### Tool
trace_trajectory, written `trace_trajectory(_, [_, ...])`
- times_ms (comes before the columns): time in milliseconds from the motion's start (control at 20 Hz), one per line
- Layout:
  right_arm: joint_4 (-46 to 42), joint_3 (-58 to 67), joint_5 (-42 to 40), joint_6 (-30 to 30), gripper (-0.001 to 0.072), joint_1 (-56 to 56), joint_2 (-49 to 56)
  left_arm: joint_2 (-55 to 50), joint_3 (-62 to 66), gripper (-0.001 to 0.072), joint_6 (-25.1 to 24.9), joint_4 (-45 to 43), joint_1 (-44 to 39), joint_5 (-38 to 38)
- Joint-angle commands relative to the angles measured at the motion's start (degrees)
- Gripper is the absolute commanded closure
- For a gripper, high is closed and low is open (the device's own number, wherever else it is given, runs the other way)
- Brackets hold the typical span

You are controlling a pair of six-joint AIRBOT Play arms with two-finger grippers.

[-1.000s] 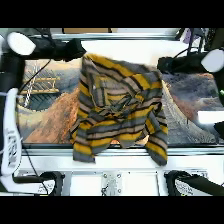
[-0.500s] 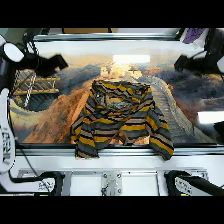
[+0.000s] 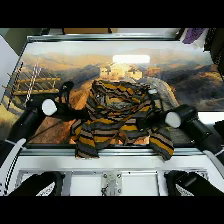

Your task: Fold the clothes and pants, and hang the long-sleeved shirts on hangers.

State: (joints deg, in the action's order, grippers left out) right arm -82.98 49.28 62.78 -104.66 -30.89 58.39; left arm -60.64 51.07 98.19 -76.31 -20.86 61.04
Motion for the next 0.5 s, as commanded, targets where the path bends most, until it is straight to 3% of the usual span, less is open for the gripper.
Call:
trace_trajectory(0, [-3.89, -2.01, -1.90, -9.44, 0.0078, -12.35, 5.57, 3.85, -5.79, 0.0046, 4.02, -0.24, -7.82, -4.15])
trace_trajectory(400, [-6.03, 0.50, -4.81, -14.16, 0.0078, -15.15, 17.75, -5.16, -7.63, 0.0046, 5.84, -2.82, -9.73, -6.45])
trace_trajectory(450, [-6.67, 0.50, -4.74, -14.16, 0.0105, -14.99, 18.21, -6.97, -7.39, 0.0046, 6.71, -4.72, -9.68, -6.45])
